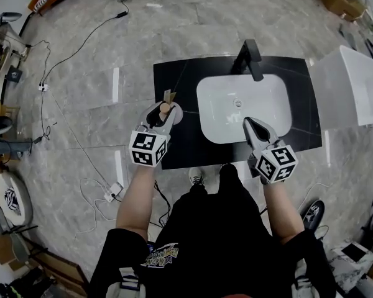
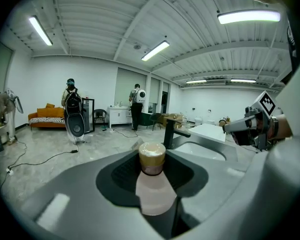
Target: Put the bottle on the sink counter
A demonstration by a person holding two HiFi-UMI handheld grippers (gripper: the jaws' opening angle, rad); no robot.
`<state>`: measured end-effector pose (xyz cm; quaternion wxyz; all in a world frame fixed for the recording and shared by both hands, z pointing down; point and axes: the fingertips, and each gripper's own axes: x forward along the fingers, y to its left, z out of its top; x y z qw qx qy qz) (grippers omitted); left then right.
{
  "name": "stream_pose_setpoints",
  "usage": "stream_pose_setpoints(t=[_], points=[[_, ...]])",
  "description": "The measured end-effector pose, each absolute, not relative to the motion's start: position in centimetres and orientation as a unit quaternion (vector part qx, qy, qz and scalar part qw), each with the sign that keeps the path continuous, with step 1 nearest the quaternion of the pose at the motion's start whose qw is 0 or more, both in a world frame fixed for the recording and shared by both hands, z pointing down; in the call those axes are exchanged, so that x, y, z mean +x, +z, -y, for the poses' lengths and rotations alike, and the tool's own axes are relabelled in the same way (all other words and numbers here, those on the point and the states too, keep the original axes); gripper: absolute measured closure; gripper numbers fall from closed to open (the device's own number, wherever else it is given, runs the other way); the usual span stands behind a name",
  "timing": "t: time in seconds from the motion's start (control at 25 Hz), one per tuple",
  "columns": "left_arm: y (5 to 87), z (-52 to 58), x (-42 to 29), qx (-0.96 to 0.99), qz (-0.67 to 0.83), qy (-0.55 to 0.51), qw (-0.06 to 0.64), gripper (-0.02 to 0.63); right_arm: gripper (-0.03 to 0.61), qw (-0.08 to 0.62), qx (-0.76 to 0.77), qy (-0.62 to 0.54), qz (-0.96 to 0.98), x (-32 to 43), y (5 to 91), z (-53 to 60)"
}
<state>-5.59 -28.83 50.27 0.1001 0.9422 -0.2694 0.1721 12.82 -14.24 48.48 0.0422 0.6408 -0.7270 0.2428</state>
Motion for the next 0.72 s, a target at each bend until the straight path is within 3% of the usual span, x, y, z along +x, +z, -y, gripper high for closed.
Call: stream_pose_setpoints(t=[0.72], points=[[55.0,34.9,-1.7,0.913,0.330,0.193,0.138,0.483,0.551,0.059,0.587,0.290,0.754,17.1,53.3,20.8]])
